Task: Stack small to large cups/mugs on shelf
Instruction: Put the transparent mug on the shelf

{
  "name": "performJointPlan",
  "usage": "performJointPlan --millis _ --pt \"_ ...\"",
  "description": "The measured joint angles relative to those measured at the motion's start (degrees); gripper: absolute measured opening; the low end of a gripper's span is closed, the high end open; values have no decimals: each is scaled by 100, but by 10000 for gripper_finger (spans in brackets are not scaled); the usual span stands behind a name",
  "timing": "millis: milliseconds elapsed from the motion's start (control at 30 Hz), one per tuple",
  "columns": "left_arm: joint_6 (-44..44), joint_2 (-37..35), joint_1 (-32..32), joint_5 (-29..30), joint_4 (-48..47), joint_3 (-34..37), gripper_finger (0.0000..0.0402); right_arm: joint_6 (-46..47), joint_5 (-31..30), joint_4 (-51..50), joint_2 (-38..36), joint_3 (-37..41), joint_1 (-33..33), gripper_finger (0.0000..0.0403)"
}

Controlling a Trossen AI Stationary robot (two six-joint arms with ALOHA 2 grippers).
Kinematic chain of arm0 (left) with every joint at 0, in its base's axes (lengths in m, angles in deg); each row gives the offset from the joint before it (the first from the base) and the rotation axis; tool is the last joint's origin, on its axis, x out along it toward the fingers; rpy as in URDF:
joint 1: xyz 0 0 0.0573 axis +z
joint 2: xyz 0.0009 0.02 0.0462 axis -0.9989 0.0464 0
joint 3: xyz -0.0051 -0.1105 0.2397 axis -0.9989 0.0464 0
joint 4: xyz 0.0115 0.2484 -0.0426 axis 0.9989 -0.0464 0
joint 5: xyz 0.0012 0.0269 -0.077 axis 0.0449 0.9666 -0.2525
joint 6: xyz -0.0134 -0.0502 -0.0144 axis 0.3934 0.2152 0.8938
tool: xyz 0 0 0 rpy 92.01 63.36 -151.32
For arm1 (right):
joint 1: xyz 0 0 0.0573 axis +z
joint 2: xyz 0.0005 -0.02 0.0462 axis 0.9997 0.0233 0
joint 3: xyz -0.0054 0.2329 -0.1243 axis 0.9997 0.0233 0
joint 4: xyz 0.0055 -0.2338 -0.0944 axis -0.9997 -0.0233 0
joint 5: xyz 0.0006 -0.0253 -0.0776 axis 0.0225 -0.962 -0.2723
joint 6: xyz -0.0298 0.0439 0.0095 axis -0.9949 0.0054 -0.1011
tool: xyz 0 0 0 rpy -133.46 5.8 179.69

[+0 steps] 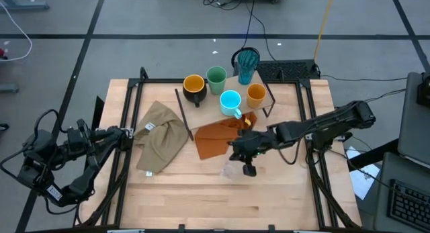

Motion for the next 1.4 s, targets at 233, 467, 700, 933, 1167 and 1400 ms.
performJointPlan --millis 233,467,700,933,1167,1400 --pt "0 0 0 0 -2 0 97 -747 -493 -693 -45 -914 -101 0" --pt "80 0 -1 0 -4 2 97 -1074 -581 -709 -54 -1254 -179 0" --pt "116 0 0 0 -6 2 97 -1440 -576 -910 -50 -1254 -176 0" --pt "132 0 0 0 -7 4 97 -2594 -253 -812 -47 -1254 -48 0" --pt "132 0 0 0 -9 4 97 -4092 -277 -462 -45 -1254 202 0" --pt "129 0 -1 0 -65 4 97 -5466 -314 -97 -45 -1256 458 0"
